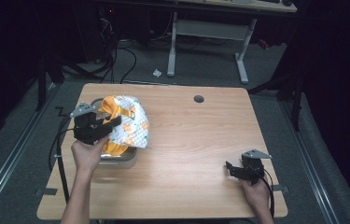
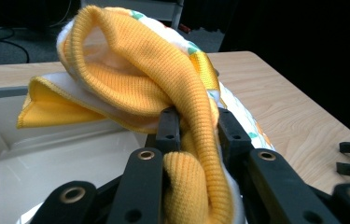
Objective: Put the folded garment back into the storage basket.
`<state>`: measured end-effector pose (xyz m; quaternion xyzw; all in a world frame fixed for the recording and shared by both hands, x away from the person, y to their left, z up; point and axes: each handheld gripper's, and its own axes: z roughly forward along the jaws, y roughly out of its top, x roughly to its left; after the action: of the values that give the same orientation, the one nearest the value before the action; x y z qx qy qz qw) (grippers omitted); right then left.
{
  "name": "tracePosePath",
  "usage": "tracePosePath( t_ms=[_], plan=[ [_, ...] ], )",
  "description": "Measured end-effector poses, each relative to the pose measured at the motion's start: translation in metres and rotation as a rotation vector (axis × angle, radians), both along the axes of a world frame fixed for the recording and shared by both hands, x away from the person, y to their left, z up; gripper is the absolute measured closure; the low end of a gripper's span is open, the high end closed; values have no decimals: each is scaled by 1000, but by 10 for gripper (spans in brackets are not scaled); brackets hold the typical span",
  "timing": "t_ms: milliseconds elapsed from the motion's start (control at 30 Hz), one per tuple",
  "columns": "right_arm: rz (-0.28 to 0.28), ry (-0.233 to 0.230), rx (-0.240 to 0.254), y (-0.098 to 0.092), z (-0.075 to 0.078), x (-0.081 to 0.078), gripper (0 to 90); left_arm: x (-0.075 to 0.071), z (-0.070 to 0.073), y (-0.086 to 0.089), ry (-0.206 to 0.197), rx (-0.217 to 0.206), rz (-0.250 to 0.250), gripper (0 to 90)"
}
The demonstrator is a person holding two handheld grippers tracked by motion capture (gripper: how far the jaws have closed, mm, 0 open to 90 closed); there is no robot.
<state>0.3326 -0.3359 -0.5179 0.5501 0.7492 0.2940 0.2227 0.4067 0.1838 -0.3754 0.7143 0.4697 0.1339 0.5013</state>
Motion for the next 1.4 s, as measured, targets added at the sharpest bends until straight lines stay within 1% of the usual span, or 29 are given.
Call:
tracePosePath(
  t_ms=[167,367,500,600,667,767,867,1000,1100,1133,1233,1333,1400],
  plan=[
    [0,0,0,0,0,0,238,6,-6,8,27,3,10,743],
    [0,0,0,0,0,0,238,12,-13,12,53,46,22,743],
    [0,1,0,0,0,0,238,15,-18,15,63,38,23,743],
    [0,1,0,0,0,0,237,20,-23,18,84,46,25,743],
    [0,1,0,0,0,0,237,23,-27,21,100,45,35,741],
    [0,1,1,0,0,0,237,28,-34,21,122,93,49,740],
    [0,1,0,0,0,0,237,32,-41,23,145,102,55,739],
    [-1,3,0,0,0,0,237,38,-49,24,176,129,64,739],
    [-2,2,0,0,0,0,237,42,-54,26,202,130,70,737],
    [-2,2,-1,0,0,0,238,43,-56,26,208,136,75,737],
    [-2,2,0,0,0,0,237,45,-61,24,222,181,80,735],
    [-2,2,-1,0,0,0,237,48,-67,22,240,210,81,726],
    [-2,2,-1,0,0,0,238,49,-70,20,257,234,93,717]
  ],
)
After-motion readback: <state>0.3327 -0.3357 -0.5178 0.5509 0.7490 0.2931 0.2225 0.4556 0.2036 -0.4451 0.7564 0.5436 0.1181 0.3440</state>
